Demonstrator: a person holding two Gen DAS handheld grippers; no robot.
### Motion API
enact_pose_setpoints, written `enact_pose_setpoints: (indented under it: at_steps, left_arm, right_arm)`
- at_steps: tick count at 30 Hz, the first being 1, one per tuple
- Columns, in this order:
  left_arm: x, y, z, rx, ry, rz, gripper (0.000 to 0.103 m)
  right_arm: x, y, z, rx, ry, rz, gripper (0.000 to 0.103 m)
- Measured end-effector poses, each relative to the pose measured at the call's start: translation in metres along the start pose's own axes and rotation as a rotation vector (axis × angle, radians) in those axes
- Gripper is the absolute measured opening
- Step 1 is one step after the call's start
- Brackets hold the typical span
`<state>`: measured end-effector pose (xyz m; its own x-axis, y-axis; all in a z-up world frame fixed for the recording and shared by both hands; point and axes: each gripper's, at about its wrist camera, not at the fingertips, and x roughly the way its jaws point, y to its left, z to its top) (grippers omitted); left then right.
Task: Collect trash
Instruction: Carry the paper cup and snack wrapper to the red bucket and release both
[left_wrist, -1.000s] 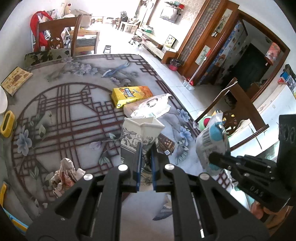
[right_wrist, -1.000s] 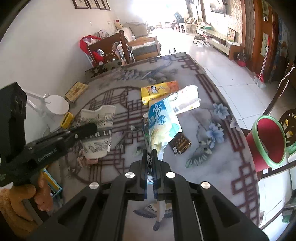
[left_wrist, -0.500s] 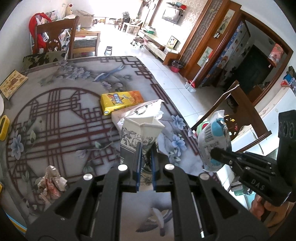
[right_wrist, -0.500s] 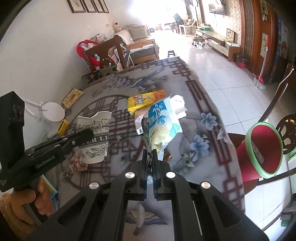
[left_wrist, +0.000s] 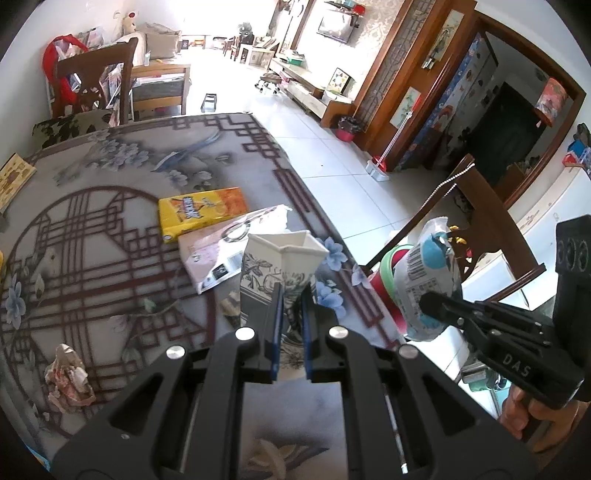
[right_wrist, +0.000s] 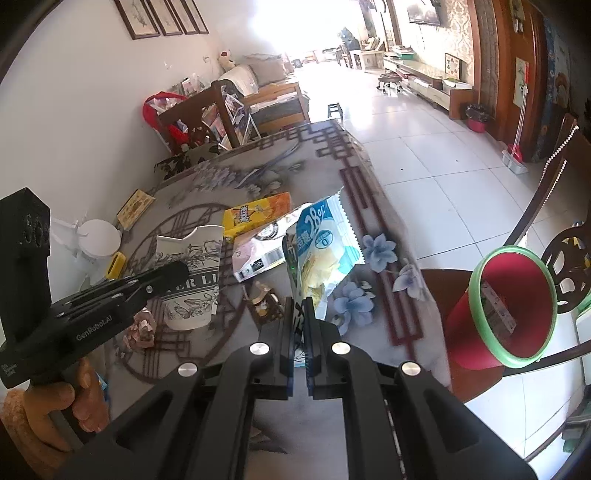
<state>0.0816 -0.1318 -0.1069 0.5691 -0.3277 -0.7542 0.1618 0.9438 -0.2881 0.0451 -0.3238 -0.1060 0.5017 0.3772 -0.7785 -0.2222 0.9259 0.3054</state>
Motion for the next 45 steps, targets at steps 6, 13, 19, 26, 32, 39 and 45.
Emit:
enact_pose_setpoints:
  at_steps: [6, 13, 19, 26, 32, 39, 45]
  left_arm:
    - [0.005, -0.016, 0.007, 0.008, -0.005, 0.005, 0.008]
    - [0.01, -0.028, 0.012, 0.009, -0.009, 0.027, 0.008]
    - [0.016, -0.035, 0.016, 0.006, -0.003, 0.037, 0.008]
    - [0.031, -0.048, 0.016, 0.016, 0.02, 0.034, 0.008]
    - [0.052, -0.075, 0.02, 0.06, 0.055, 0.01, 0.008]
    - [0.096, -0.13, 0.033, 0.108, 0.121, -0.161, 0.008]
    - [0.152, -0.201, 0.047, 0.21, 0.201, -0.276, 0.008]
  right_arm:
    - [-0.002, -0.014, 0.007, 0.003, -0.006, 0.011, 0.005]
    - [-0.001, -0.025, 0.014, 0.001, -0.006, 0.035, 0.005]
    - [0.0, -0.038, 0.018, 0.008, 0.002, 0.04, 0.005]
    - [0.001, -0.052, 0.02, 0.017, 0.006, 0.041, 0.006]
    - [-0.003, -0.082, 0.022, 0.058, -0.006, 0.01, 0.006]
    - [-0.011, -0.167, 0.016, 0.201, -0.012, -0.085, 0.008]
    - [-0.018, -0.243, 0.01, 0.29, -0.015, -0.193, 0.008]
